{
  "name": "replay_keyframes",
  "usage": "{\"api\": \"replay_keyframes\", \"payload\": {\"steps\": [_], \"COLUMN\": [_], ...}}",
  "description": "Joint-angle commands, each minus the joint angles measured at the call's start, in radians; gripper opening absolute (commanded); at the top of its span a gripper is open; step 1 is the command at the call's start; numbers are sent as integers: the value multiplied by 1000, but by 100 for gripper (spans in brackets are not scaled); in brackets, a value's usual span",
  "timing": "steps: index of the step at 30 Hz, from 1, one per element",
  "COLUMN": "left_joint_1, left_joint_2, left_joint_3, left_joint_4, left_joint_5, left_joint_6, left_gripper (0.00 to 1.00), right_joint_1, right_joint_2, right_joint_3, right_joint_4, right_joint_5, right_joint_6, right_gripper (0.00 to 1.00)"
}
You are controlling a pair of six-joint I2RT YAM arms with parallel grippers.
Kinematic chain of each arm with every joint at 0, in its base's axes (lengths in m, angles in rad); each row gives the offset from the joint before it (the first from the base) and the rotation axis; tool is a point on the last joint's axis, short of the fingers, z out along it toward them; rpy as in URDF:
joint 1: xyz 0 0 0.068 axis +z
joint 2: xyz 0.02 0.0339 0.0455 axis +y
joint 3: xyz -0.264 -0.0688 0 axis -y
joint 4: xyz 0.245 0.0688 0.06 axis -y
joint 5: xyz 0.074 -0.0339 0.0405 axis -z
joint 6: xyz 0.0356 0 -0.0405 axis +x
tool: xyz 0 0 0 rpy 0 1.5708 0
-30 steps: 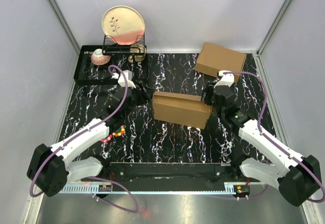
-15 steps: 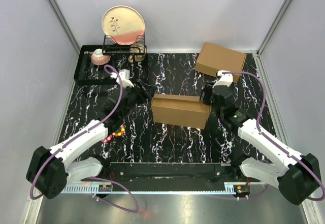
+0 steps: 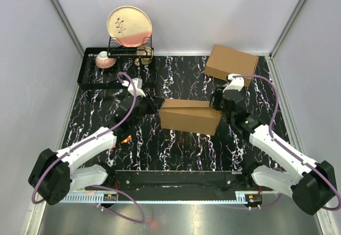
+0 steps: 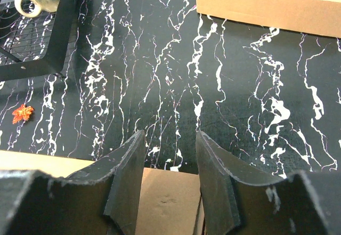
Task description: Fold the paper box
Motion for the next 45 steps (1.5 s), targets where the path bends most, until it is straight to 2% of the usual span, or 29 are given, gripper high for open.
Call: {"api": "replay_keyframes", "payload": {"steps": [1,5,8,12,20,25,36,45], "left_joint_1": [-40,-54,-62,-62,-63,-65,-71,-76], "left_joint_2": [31,73,114,137,128,116,91,87], "left_joint_3": [-75,-90,-58,-18,-3,-10,5,-7], "left_joint_4": [-74,-105,-198,-243,-257,-283,-310,-319], "left_joint_5": [-59,-166,-246,-272,-306,-323,-341,-343], "left_joint_6": [8,3,-3,-9,-13,-21,-14,-36], "left_gripper": [28,27,27,28,29,29,29,29], "right_joint_1": [29,29,29,27,27,27,21,17], "right_joint_2": [52,49,37,-20,-144,-190,-273,-383], "right_joint_3": [-51,-51,-37,44,115,51,-78,-294], "right_joint_4": [-215,-215,-233,-287,-270,-261,-227,-181], "right_joint_5": [-39,-34,-20,20,0,10,15,1], "right_joint_6": [18,34,60,92,147,211,279,475], "right_gripper": [49,52,55,63,68,70,68,67]}}
